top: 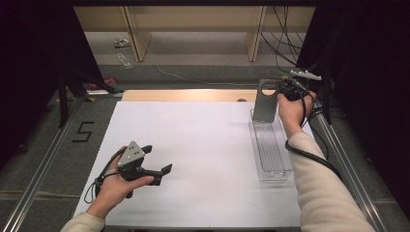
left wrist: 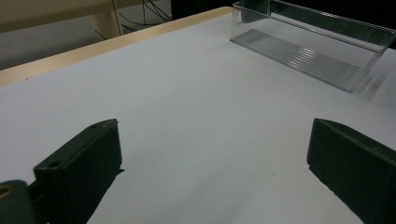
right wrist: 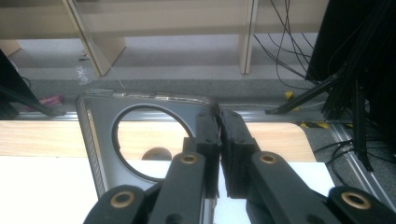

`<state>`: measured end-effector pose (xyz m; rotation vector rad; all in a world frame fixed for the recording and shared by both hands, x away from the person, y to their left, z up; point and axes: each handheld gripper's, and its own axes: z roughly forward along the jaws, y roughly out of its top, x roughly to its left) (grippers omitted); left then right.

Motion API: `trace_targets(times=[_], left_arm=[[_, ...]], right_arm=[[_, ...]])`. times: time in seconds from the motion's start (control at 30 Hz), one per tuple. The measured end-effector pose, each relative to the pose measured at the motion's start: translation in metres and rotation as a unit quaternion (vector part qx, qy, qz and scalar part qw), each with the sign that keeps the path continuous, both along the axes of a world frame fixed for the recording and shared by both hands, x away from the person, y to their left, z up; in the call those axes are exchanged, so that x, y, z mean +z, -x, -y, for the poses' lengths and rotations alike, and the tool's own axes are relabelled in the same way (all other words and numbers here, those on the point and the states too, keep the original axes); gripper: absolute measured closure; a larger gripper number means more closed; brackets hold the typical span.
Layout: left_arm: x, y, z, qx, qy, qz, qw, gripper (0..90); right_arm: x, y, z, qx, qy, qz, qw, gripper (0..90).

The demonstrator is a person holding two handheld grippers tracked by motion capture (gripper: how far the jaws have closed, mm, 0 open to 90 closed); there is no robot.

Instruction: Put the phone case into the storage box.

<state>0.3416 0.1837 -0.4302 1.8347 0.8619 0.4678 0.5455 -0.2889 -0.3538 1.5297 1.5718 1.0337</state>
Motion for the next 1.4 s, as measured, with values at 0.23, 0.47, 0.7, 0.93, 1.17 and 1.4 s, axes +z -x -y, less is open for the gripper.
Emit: trace_targets(times=[0.23, 0.47, 0.7, 0.93, 1.17, 1.4], left_arm=[[0.0, 0.0, 0.0, 0.0, -0.001, 0.0, 1.0, 2.9], [0.0, 0.0, 0.0, 0.0, -0.001, 0.0, 1.0, 2.9], [0.0, 0.0, 0.0, 0.001, -0.001, 0.0, 1.0, 2.9], [0.0, 0.0, 0.0, 0.001, 0.0, -0.001, 1.0, 2.9], [0.0, 0.0, 0.0, 0.0, -0.001, 0.0, 1.0, 2.9], [0.0, 0.0, 0.0, 0.0, -0.001, 0.0, 1.0, 2.9]], right_arm=[[-0.001, -0.001, -0.001, 0.001, 0.006, 0.001, 1.0, 86.9], [-0.003, -0.001, -0.001, 0.005, 0.013, 0.002, 0.9999, 86.9], [-0.006, -0.002, -0.002, 0.007, 0.023, 0.001, 0.9997, 86.7], [-0.007, -0.003, -0.003, 0.008, 0.024, 0.002, 0.9997, 86.7], [-0.009, -0.003, -0.004, 0.012, 0.028, 0.001, 0.9995, 86.6], [-0.012, -0.003, -0.005, 0.014, 0.029, -0.001, 0.9995, 86.5]])
